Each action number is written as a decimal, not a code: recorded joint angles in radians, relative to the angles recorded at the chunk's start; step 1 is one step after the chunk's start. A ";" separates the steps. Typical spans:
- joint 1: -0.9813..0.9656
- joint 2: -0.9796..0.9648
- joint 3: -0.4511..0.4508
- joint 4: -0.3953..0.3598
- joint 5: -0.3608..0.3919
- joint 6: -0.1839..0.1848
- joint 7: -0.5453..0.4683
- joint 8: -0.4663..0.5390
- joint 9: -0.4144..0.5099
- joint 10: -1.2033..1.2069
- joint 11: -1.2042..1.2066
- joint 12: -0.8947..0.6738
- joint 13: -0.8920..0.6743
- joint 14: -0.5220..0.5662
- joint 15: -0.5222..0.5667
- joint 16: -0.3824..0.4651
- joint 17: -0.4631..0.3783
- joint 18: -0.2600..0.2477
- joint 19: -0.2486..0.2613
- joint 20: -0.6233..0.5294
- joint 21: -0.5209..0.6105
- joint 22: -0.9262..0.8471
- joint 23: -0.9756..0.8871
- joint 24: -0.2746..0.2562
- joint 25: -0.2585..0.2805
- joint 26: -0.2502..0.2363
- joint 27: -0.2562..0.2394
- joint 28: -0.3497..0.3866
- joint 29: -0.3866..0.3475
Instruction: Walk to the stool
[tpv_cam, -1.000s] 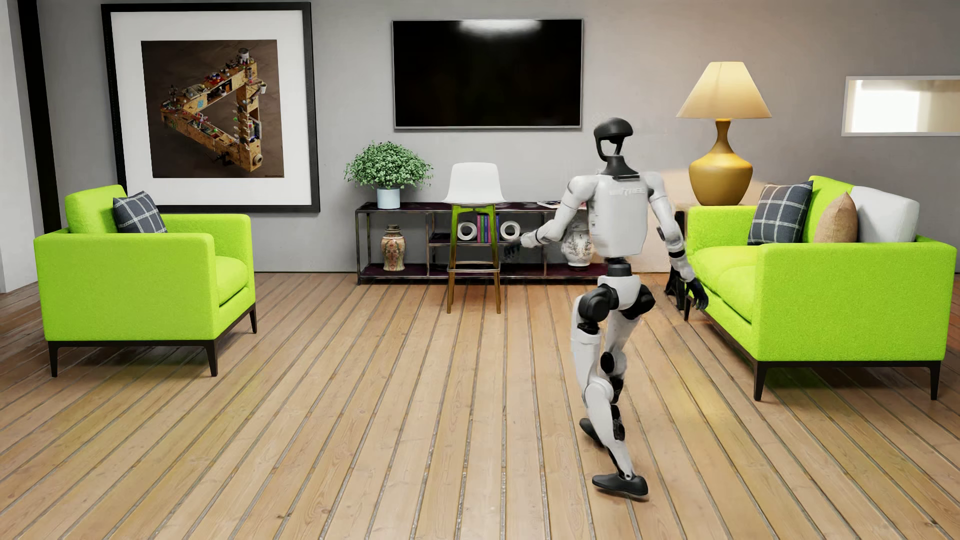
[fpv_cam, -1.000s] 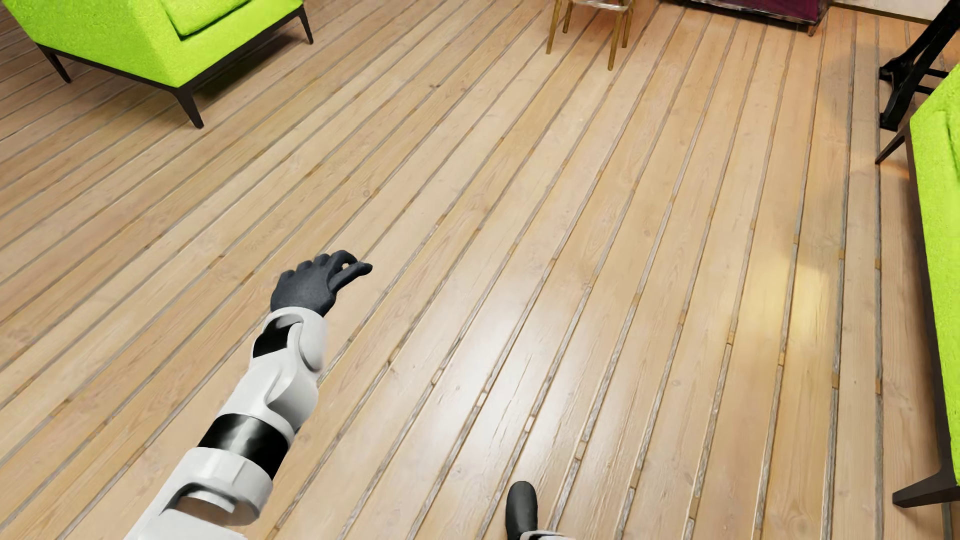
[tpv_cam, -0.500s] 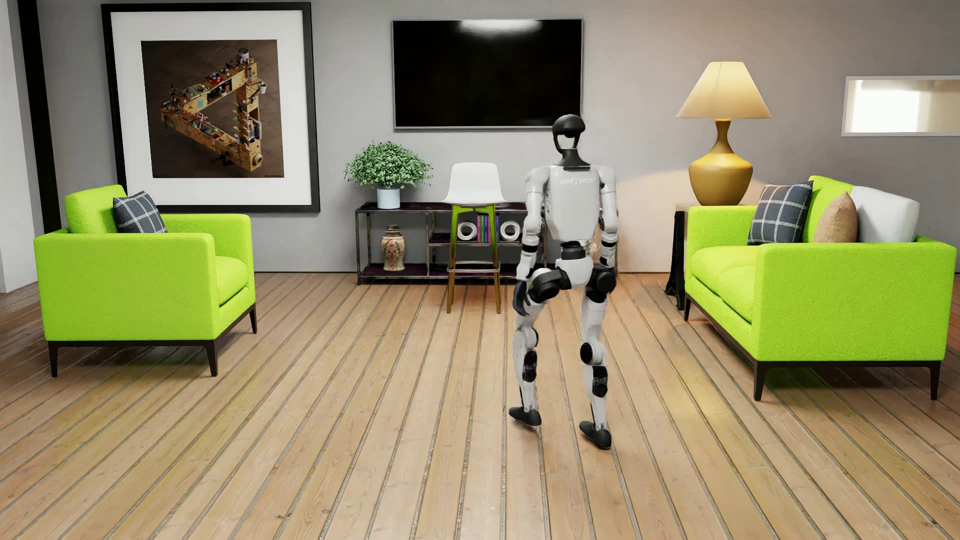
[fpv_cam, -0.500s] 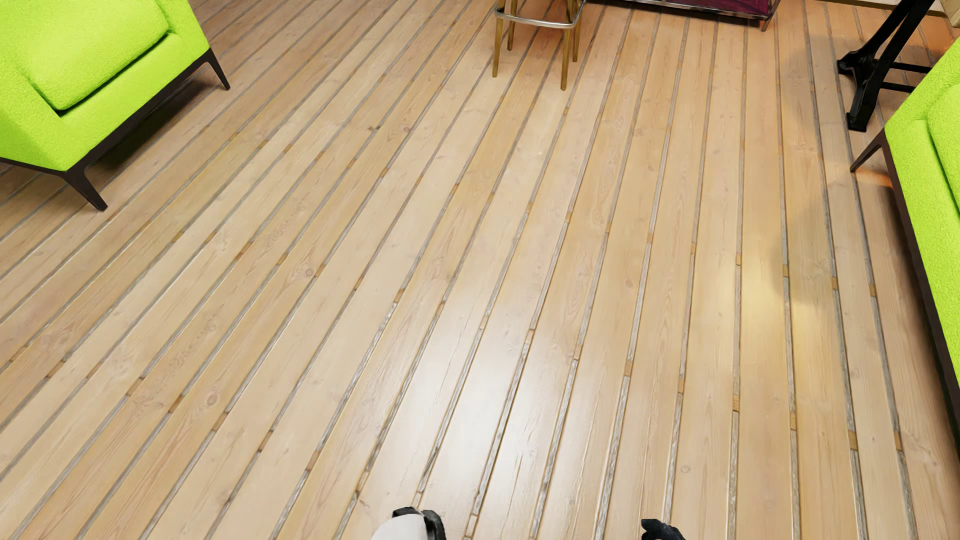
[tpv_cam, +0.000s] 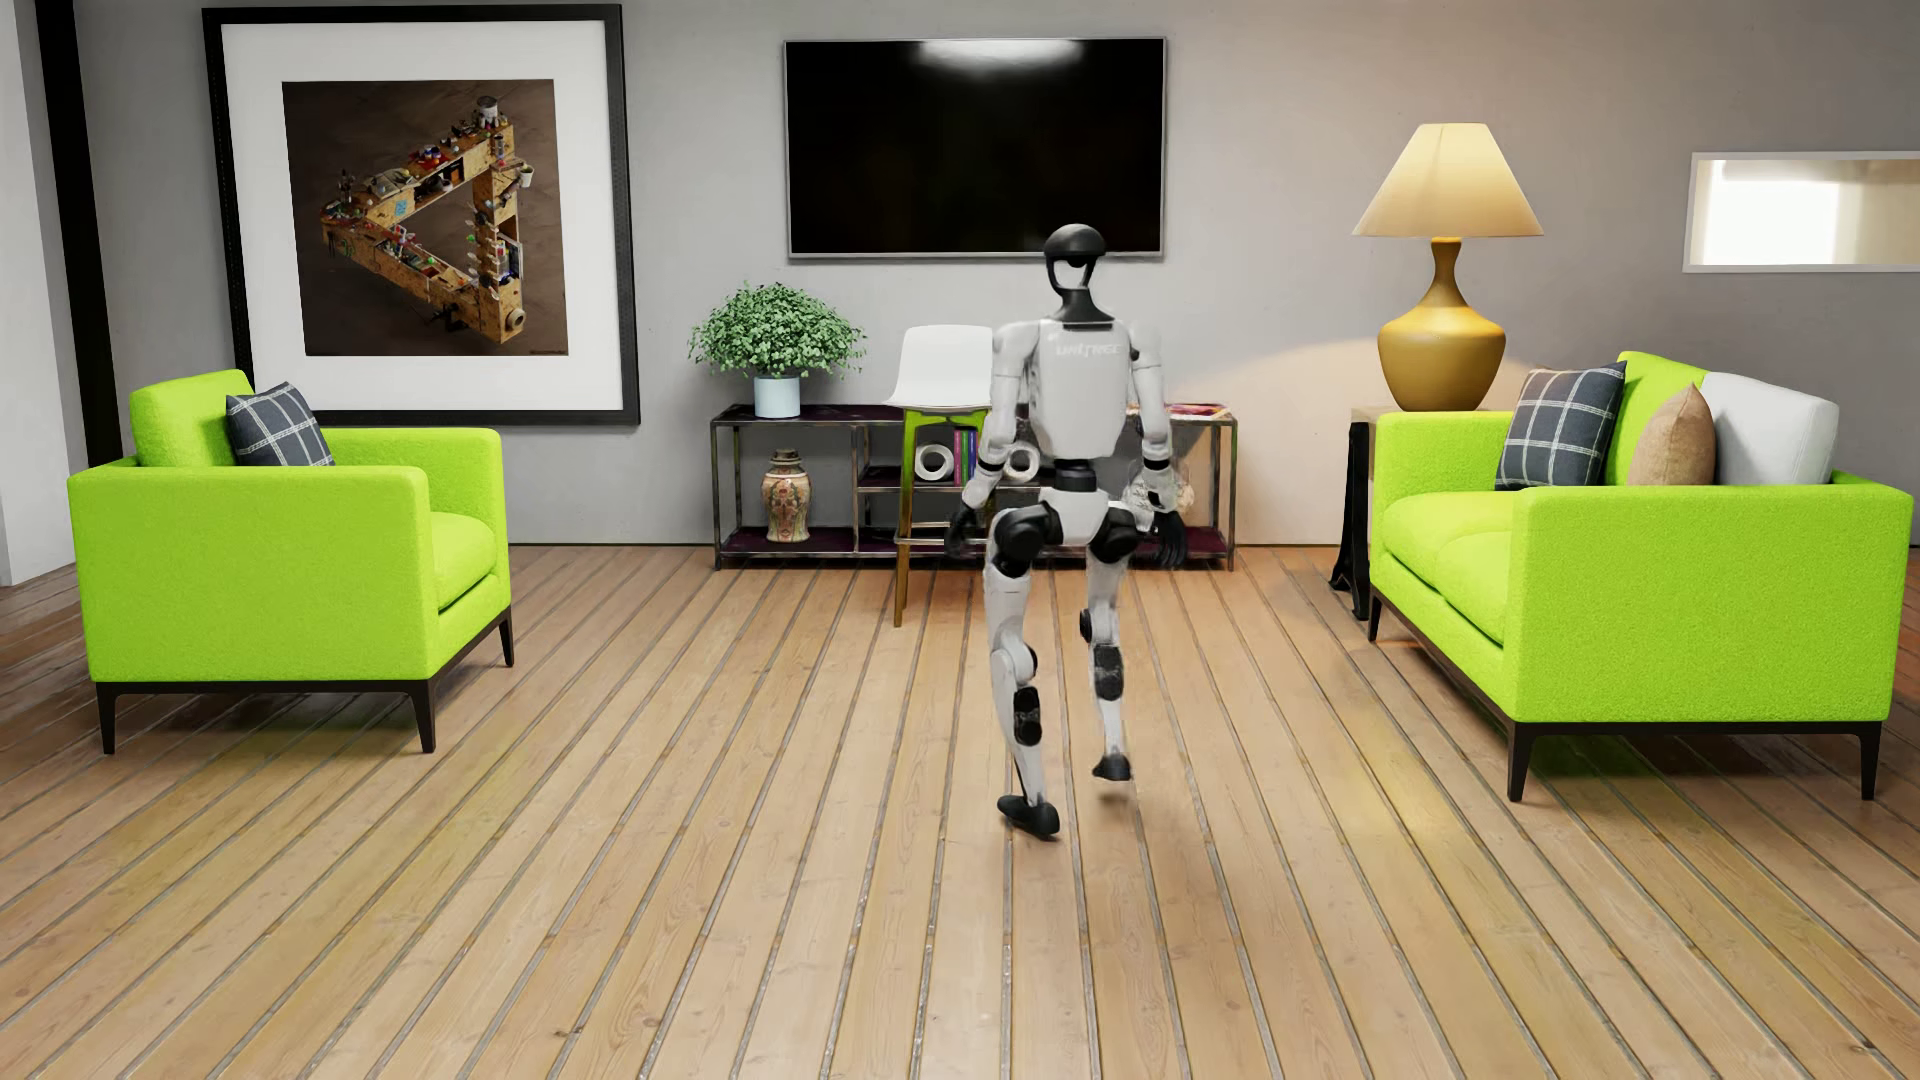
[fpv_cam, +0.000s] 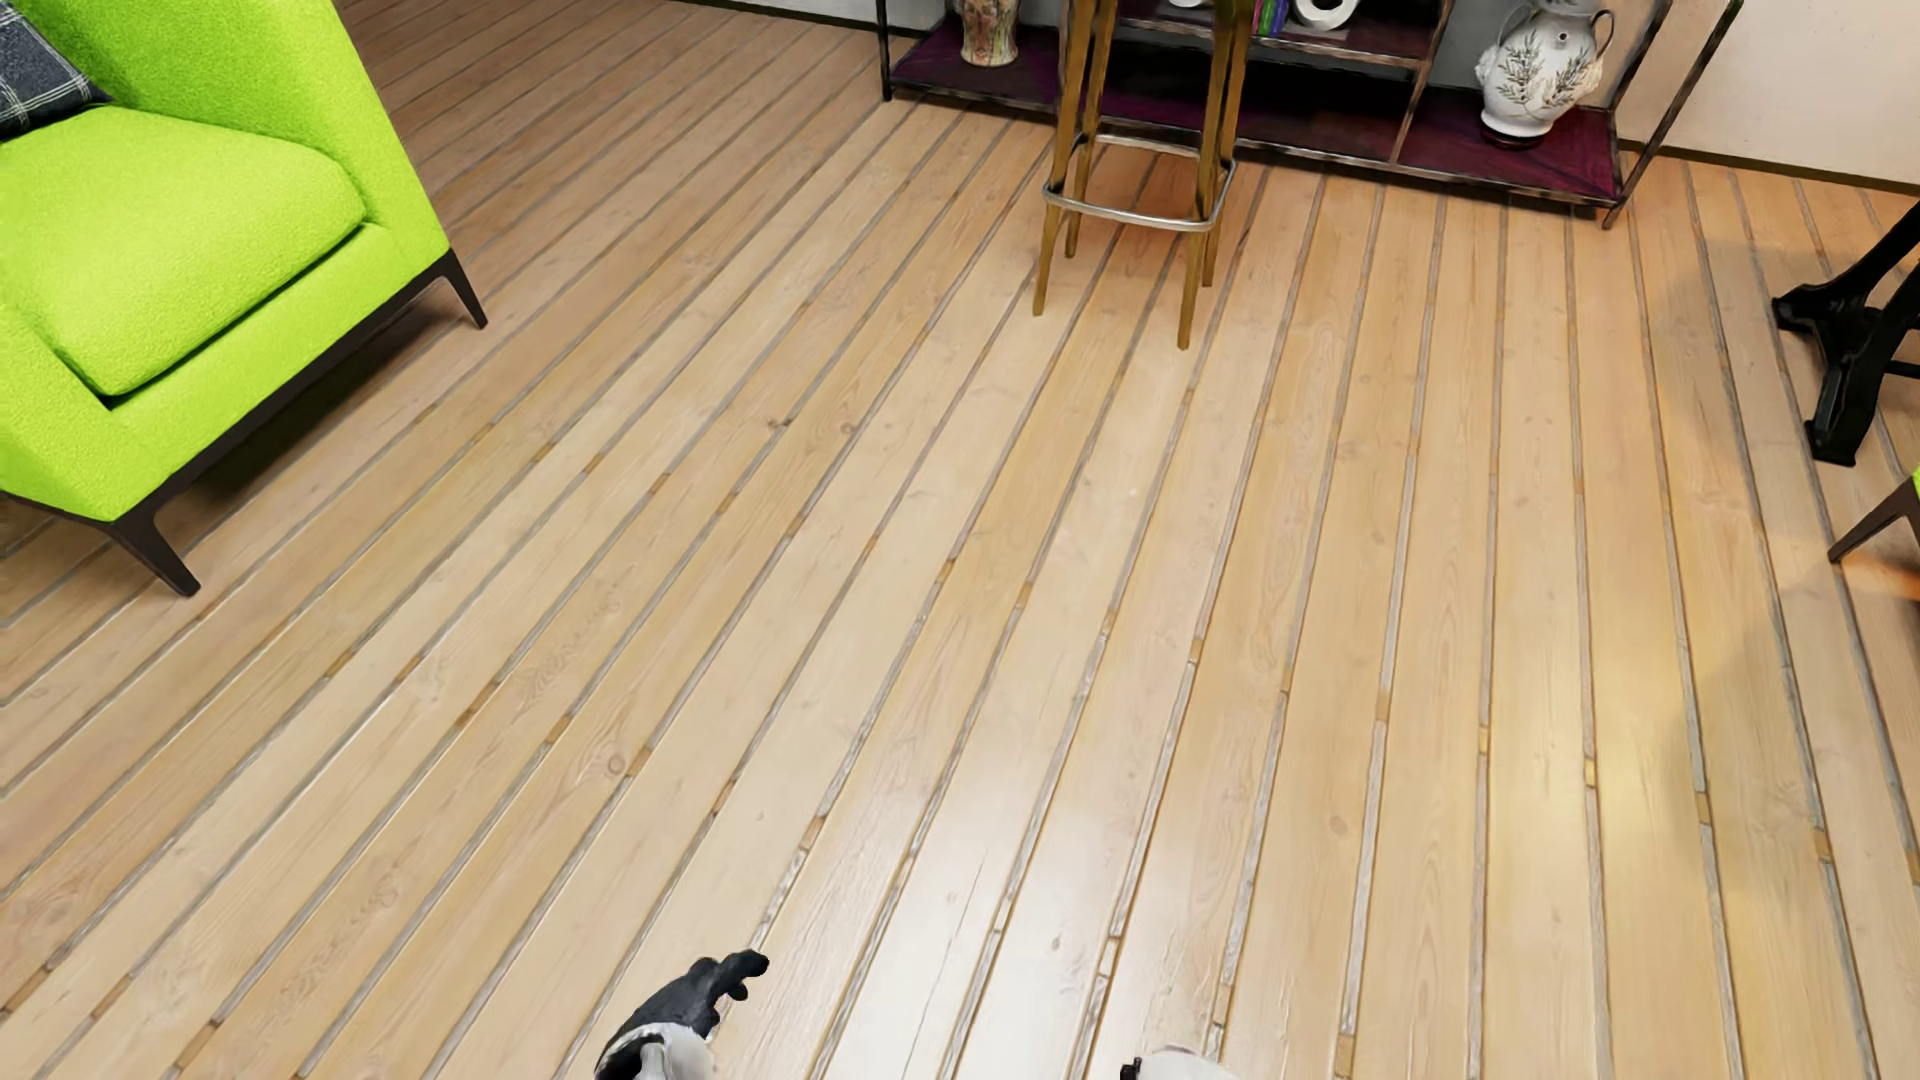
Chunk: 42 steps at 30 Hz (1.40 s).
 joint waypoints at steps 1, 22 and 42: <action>0.022 0.001 -0.012 -0.011 -0.007 -0.006 -0.026 -0.047 -0.005 -0.009 -0.186 -0.058 0.011 -0.022 0.018 0.012 0.000 -0.007 -0.018 -0.036 -0.014 -0.028 0.006 0.015 0.004 -0.035 0.001 -0.026 -0.006; -0.416 0.462 0.053 0.265 0.332 0.137 0.013 -0.057 0.004 0.214 -0.616 0.430 -0.313 0.263 -0.255 0.036 0.051 -0.089 -0.108 -0.072 0.191 0.063 0.022 -0.103 -0.064 0.040 -0.102 -0.229 -0.036; -0.028 0.169 -0.014 0.155 0.058 0.016 0.158 0.018 -0.026 -0.066 -0.570 -0.250 -0.071 0.073 -0.018 0.203 -0.001 -0.064 -0.002 -0.135 -0.031 -0.072 0.043 0.009 0.035 -0.037 -0.003 -0.031 -0.056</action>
